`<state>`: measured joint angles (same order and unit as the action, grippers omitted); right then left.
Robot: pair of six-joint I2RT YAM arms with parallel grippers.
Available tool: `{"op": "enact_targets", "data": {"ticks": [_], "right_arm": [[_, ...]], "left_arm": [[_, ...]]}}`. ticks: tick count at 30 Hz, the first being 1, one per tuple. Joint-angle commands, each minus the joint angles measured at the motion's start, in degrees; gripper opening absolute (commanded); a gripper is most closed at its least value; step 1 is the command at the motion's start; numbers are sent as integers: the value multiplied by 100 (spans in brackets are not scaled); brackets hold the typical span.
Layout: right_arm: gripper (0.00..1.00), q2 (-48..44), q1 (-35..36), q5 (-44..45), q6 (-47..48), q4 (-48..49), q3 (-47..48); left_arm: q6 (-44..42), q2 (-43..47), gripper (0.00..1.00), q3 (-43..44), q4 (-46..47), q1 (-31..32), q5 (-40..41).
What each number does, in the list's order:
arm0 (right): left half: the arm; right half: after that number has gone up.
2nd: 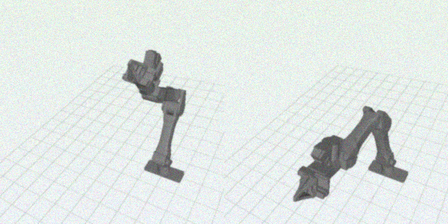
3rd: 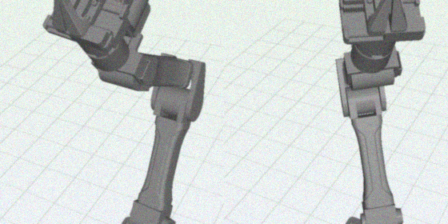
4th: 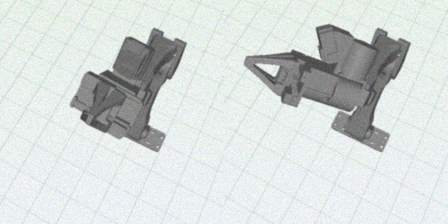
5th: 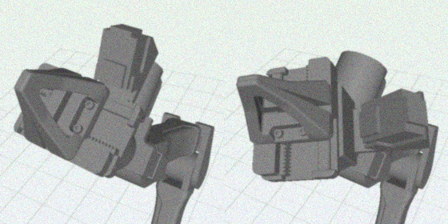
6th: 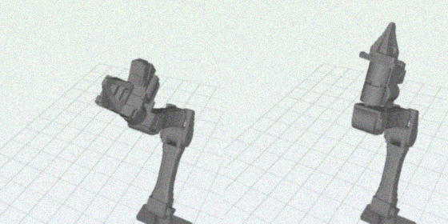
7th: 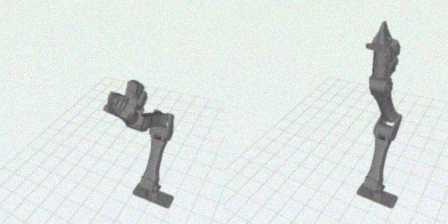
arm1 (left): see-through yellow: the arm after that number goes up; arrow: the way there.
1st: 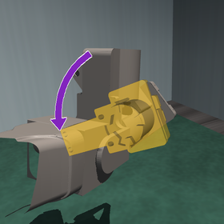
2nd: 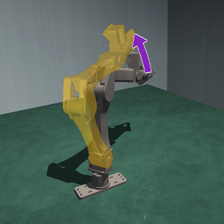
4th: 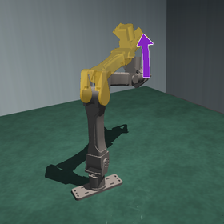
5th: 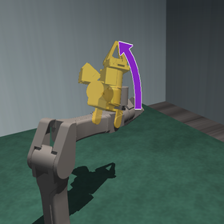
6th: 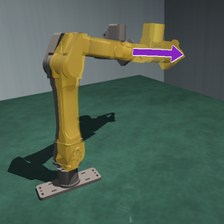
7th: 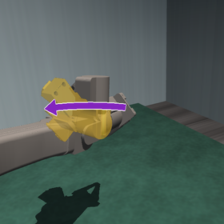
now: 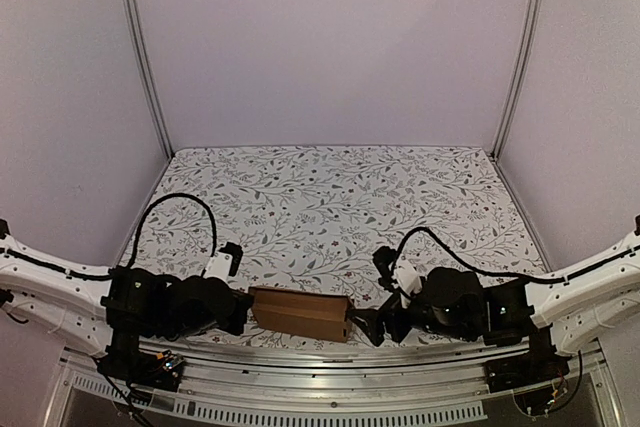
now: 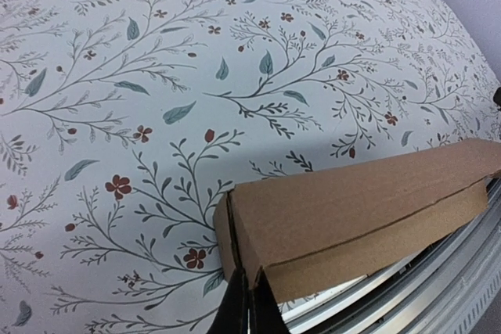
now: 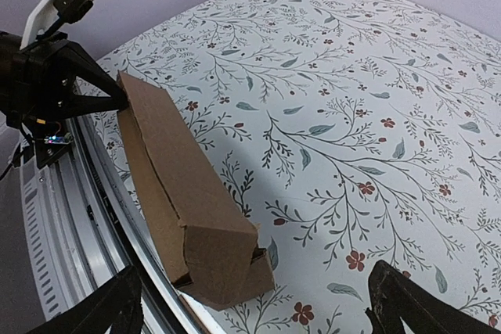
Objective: Fold the paper box
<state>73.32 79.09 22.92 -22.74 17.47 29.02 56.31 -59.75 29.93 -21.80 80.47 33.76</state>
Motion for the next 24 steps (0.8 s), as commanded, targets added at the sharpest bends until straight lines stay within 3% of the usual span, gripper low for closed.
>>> {"op": "enact_targets", "data": {"ticks": [1, 8, 14, 18, 22, 24], "right_arm": [[99, -722, 32, -19, 87, -1300, 58], [99, -1753, 21, 219, -421, -2526, 11], [99, -2006, 23, 111, -678, -2724, 109], [83, -1687, 25, -31, -669, -2810, 410], [54, -1133, 31, -137, -662, -2897, 794], [46, -860, 34, -180, -657, -2907, 984]], "left_arm": [[257, -318, 0, 160, -702, 115, 38], [372, -488, 0, 316, -796, 113, 99], [666, -674, 0, 621, -962, 110, 65], [836, -923, 0, 813, -984, 111, -22], [994, -1184, 0, 999, -1078, 140, -34], [1083, -1278, 0, 1059, -1125, 166, -27]]}}
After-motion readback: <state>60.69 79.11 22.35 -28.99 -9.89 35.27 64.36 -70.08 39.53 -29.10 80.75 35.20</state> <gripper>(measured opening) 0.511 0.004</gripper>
